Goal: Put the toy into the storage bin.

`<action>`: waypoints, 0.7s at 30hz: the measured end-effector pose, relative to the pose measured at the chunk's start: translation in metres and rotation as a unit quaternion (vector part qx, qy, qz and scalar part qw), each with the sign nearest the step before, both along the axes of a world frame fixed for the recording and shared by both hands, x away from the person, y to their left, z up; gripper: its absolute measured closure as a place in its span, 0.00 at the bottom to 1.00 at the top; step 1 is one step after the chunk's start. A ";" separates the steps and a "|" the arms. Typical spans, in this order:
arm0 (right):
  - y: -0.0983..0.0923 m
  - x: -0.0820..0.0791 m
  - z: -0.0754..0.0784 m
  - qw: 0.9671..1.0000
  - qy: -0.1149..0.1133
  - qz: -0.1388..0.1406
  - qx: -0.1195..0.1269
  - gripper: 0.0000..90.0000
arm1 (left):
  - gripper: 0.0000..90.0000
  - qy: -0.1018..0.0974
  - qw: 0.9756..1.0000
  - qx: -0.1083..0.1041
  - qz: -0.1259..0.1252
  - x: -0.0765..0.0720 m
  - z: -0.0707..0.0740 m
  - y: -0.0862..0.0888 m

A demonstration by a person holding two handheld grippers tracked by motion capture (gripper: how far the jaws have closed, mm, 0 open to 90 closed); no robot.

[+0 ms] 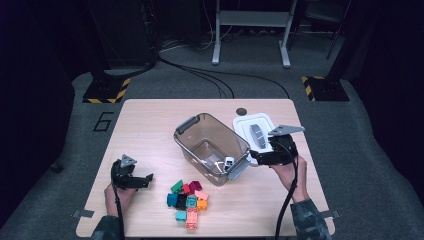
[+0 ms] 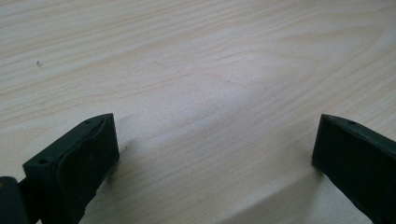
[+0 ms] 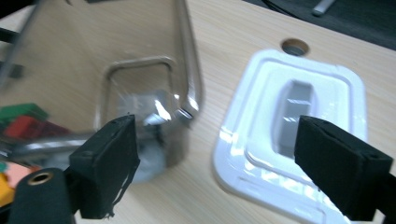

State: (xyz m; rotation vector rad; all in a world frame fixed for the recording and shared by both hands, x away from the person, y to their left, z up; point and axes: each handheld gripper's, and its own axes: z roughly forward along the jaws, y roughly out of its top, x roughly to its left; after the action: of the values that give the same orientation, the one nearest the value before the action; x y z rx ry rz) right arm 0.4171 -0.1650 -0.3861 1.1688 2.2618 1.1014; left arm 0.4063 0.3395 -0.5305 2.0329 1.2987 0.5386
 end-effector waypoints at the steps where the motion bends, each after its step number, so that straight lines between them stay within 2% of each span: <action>1: -0.005 -0.001 -0.004 1.000 0.002 -0.009 0.001 0.13 | 0.00 0.000 1.000 0.000 0.000 0.000 0.000 0.000; 6: -0.028 -0.004 -0.027 0.999 0.009 -0.038 0.004 0.07 | 0.00 0.000 1.000 0.000 0.000 0.000 0.000 0.000; 10: -0.046 -0.008 -0.052 0.998 0.019 -0.065 0.005 0.03 | 0.00 0.000 1.000 0.001 -0.002 0.000 0.000 0.000; 16: -0.069 -0.012 -0.096 0.993 0.039 -0.107 0.002 0.00 | 0.00 0.001 1.000 0.001 -0.002 0.000 0.000 0.000; 21: -0.082 -0.013 -0.123 0.991 0.047 -0.126 0.002 0.00 | 0.00 0.001 1.000 0.001 -0.002 0.000 0.000 0.000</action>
State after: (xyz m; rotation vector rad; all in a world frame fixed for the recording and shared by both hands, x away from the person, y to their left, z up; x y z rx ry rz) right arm 0.4043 -0.2473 -0.5087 1.4884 2.1063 0.9716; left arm 0.4066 0.3398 -0.5302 2.0384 1.2951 0.5372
